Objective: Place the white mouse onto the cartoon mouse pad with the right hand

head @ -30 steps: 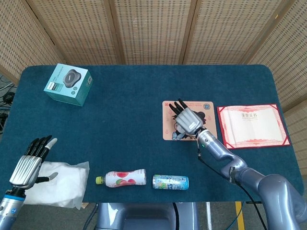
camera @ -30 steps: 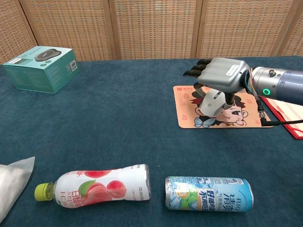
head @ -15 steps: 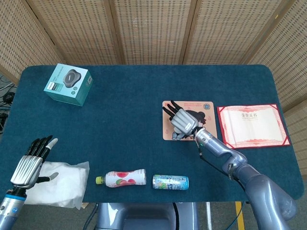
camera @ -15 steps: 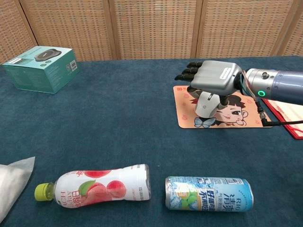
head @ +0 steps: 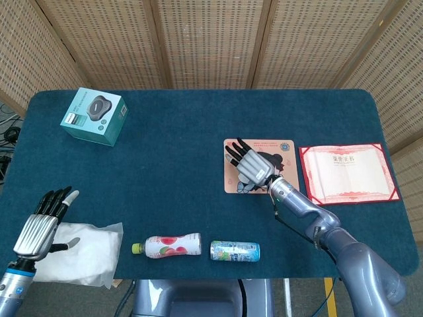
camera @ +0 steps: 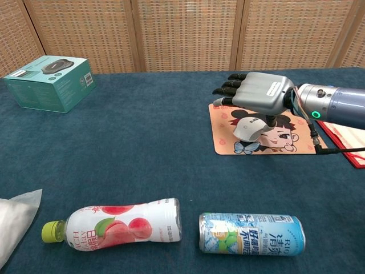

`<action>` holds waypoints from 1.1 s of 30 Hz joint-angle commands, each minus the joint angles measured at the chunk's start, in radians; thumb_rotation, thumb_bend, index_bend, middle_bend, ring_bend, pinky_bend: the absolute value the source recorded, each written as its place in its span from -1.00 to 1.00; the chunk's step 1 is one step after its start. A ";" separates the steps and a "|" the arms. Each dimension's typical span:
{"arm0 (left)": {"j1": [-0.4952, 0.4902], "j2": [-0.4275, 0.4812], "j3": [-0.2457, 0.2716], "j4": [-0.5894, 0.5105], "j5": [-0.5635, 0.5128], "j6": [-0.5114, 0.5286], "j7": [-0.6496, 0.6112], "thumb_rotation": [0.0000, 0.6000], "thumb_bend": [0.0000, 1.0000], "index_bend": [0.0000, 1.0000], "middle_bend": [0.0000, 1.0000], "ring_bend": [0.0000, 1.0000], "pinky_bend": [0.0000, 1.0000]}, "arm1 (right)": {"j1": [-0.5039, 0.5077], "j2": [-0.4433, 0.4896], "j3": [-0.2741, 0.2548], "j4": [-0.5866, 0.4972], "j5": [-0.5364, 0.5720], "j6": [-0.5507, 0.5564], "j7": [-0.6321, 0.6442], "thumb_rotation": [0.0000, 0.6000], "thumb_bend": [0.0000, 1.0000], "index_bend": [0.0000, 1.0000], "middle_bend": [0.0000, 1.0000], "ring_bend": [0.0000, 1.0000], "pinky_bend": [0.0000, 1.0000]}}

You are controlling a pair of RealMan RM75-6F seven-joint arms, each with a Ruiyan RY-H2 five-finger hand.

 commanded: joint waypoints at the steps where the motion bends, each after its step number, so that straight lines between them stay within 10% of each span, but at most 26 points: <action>1: 0.001 0.001 0.001 -0.001 0.002 0.002 -0.002 1.00 -0.70 -1.00 -1.00 -1.00 -1.00 | -0.007 0.010 0.011 -0.016 0.012 0.002 -0.023 1.00 -1.00 -0.87 -1.00 -1.00 -1.00; 20: 0.005 0.021 0.005 -0.013 0.016 0.016 -0.031 1.00 -0.70 -1.00 -1.00 -1.00 -1.00 | -0.226 0.331 0.176 -0.599 0.338 0.096 -0.367 1.00 -1.00 -0.87 -1.00 -1.00 -1.00; 33: 0.006 0.027 0.003 -0.021 -0.002 0.004 -0.017 1.00 -0.70 -1.00 -1.00 -1.00 -1.00 | -0.457 0.504 0.182 -0.997 0.502 0.288 -0.299 1.00 -1.00 -0.87 -1.00 -1.00 -1.00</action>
